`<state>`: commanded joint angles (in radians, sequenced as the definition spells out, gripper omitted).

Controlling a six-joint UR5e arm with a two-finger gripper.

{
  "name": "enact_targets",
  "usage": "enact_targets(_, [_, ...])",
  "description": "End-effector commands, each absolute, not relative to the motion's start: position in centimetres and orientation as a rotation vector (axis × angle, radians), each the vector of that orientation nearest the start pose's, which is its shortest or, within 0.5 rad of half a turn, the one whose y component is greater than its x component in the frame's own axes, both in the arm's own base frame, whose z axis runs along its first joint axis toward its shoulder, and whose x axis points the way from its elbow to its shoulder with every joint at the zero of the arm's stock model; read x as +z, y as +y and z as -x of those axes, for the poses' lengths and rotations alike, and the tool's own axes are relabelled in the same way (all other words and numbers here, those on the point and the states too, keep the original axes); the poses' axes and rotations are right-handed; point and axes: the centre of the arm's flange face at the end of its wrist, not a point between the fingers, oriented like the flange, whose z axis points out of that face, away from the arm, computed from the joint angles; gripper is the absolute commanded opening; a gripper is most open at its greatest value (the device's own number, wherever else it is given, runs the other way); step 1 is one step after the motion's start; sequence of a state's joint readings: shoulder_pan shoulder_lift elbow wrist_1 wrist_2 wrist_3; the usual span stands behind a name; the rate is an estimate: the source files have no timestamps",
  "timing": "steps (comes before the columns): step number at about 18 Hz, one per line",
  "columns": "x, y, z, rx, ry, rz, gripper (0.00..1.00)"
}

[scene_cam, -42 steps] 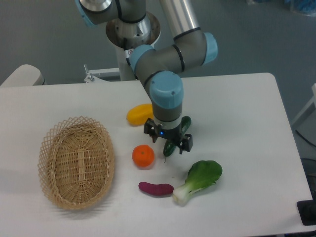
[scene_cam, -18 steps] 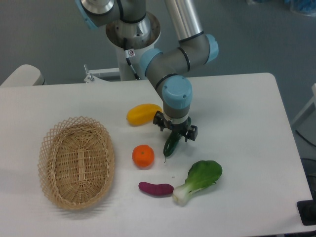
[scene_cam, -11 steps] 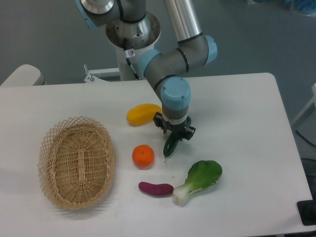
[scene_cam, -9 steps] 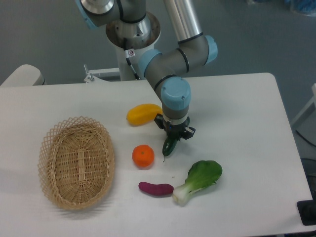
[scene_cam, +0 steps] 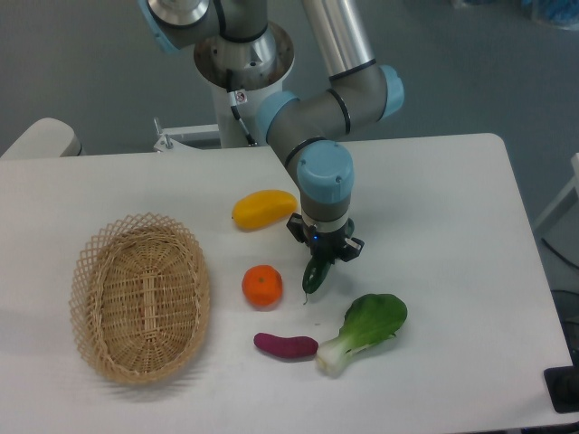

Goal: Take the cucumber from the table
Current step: 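Lift the grasped cucumber up off the table toward the orange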

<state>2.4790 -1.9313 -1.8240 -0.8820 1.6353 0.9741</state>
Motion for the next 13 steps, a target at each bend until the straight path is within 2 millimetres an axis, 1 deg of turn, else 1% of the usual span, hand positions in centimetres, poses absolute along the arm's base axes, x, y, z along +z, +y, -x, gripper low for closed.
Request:
enact_targets(1, [25.5,46.1,37.6,0.187,0.117,3.126,0.06])
enact_targets(3, [28.2,47.2,37.8,0.243,0.130,3.087,0.06])
enact_targets(4, [29.2,47.9,37.4,0.258,0.148,3.076,0.06])
enact_targets(6, [31.2,48.7,37.7,0.272,0.161,3.066,0.06])
enact_targets(8, [34.4,49.7,37.5,0.285,0.181,3.055,0.06])
enact_targets(9, [36.0,49.8,37.3,0.280,0.186,3.056,0.06])
enact_targets(11, [39.0,50.5,35.6,0.256,0.223,3.043,0.06])
enact_targets(12, [40.0,50.8,34.9,0.239,0.236,3.027,0.06])
enact_targets(13, [40.3,51.0,34.6,0.218,0.243,3.021,0.06])
